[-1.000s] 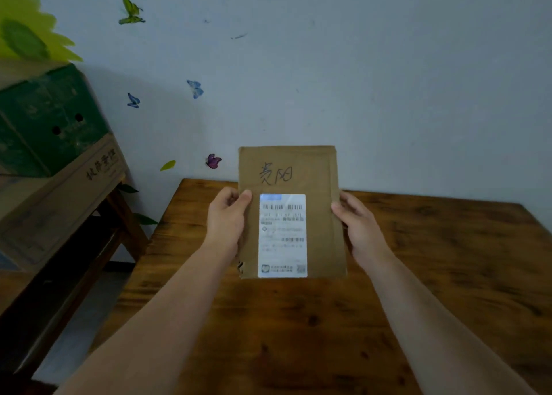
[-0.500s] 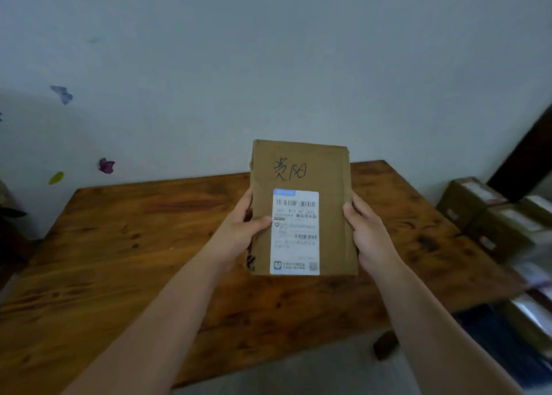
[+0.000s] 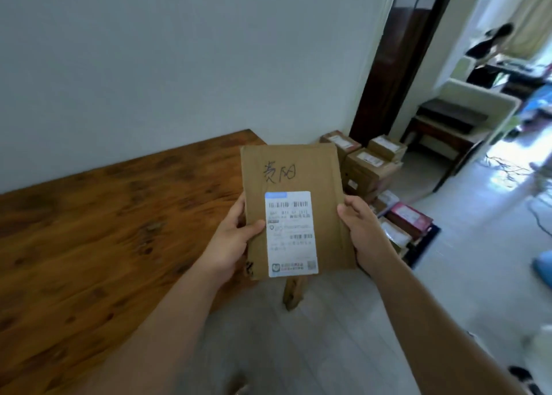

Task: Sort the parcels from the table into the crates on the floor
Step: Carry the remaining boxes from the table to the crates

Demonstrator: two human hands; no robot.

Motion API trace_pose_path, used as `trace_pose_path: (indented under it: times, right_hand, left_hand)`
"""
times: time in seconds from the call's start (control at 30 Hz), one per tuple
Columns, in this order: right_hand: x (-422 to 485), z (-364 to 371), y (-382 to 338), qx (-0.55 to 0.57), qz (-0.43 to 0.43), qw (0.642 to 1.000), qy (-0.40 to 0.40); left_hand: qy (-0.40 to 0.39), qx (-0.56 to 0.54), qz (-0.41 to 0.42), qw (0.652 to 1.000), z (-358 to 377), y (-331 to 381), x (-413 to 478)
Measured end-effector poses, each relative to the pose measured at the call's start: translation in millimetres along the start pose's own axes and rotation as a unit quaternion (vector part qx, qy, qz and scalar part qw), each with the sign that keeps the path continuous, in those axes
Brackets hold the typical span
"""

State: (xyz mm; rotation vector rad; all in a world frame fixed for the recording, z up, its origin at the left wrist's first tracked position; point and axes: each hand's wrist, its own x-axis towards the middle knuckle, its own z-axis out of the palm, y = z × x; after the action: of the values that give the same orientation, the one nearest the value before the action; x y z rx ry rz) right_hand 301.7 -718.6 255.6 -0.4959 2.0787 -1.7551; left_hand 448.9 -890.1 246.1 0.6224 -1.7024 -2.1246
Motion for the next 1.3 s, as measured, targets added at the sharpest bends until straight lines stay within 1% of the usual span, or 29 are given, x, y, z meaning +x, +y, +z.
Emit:
trace_pose_path:
  times: [0.1, 0.17, 0.33, 0.53, 0.6, 0.7, 0.8, 0.87, 0.93, 1.1, 1.2, 1.3]
  right_hand:
    - [23.4, -28.5, 14.8, 0.023, 0.032, 0.999, -0.018]
    - [46.2, -45.8, 20.4, 0.017, 0.042, 0.999, -0.024]
    - [139.6, -93.6, 19.5, 0.022, 0.034, 0.999, -0.008]
    - [248.8, -143.4, 6.6, 0.016, 0.024, 1.0, 0.012]
    - [281.6, -155.0, 9.5, 0.016, 0.035, 0.999, 0.012]
    - [332.3, -169.3, 22.0, 0.005, 0.054, 0.998, 0.022]
    - [389.8, -182.8, 31.9, -0.05, 0.052, 0.997, 0.027]
    - [430.5, -193.7, 39.8, -0.097, 0.047, 0.994, 0.015]
    - [471.5, -206.7, 45.5, -0.116, 0.029, 0.993, -0.021]
    - [547.4, -230.7, 46.9, -0.082, 0.048, 0.98, -0.172]
    - [592.1, -233.0, 52.2, -0.101, 0.052, 0.968, -0.222]
    - [626.9, -226.8, 67.6, -0.1, 0.084, 0.962, -0.238]
  left_hand:
    - [-0.006, 0.011, -0.006, 1.0, 29.5, -8.7, 34.2]
    - [-0.004, 0.016, -0.006, 1.0, 44.6, -14.2, 61.5]
    - [-0.023, 0.005, 0.0, 1.0, 96.8, -16.2, 158.4]
    - [-0.022, 0.014, -0.006, 1.0, 153.8, -2.3, 259.0]
    - [-0.006, 0.022, -0.008, 1.0, 169.8, -2.8, 288.5]
    - [0.047, 0.037, -0.032, 0.998, 191.8, -12.6, 332.6]
    - [0.104, 0.036, -0.064, 0.992, 214.1, -24.5, 381.5]
    - [0.136, 0.029, -0.075, 0.987, 231.1, -31.4, 412.9]
    - [0.174, 0.017, -0.076, 0.982, 247.8, -37.6, 443.4]
    - [0.242, 0.011, -0.097, 0.965, 278.8, -44.5, 501.1]
    - [0.27, 0.012, -0.107, 0.957, 285.5, -49.2, 532.7]
    - [0.279, 0.025, -0.12, 0.953, 281.4, -60.2, 559.3]
